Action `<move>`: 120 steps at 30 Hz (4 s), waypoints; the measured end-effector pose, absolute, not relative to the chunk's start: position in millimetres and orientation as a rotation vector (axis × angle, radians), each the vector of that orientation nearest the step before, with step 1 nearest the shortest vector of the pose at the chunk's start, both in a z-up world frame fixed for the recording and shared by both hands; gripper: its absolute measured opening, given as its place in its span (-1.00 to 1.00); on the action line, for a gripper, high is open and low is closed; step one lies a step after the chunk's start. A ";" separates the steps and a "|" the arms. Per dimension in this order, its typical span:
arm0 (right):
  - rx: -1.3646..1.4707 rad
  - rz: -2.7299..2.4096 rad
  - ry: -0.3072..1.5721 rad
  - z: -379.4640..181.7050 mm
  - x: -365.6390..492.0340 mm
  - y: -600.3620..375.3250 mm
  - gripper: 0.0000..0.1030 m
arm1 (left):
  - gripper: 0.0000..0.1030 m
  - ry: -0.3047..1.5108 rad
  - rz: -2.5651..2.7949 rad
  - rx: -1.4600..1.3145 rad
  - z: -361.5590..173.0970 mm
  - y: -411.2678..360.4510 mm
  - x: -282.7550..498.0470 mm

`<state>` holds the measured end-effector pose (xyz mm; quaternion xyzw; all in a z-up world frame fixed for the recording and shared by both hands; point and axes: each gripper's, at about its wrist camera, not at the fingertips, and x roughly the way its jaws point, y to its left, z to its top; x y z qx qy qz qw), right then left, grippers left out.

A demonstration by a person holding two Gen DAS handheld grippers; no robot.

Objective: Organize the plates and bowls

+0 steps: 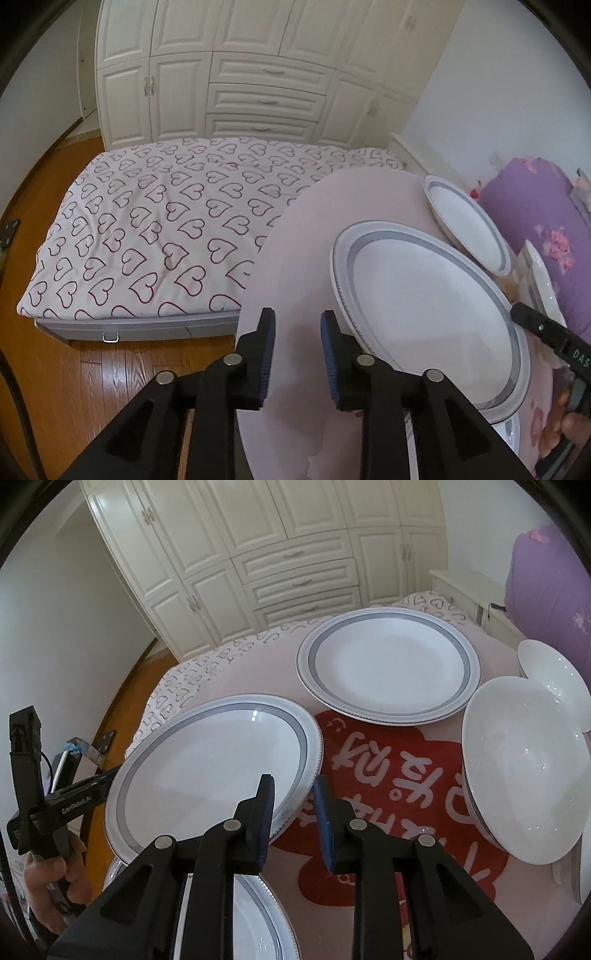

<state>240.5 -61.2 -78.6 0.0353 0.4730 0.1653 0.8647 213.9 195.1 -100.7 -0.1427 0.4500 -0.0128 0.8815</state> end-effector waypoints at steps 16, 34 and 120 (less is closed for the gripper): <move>0.089 0.343 1.035 -92.5 251.5 -55.9 -0.47 | 0.57 0.936 -0.021 -0.472 -93.9 243.4 246.2; 0.123 0.352 1.058 -99.0 259.0 -54.7 -0.46 | 0.44 0.983 -0.113 -0.416 -102.0 211.8 275.6; -0.052 0.331 0.941 -88.9 96.0 -61.7 -0.22 | -0.51 0.906 -0.221 -0.341 -83.7 158.5 86.8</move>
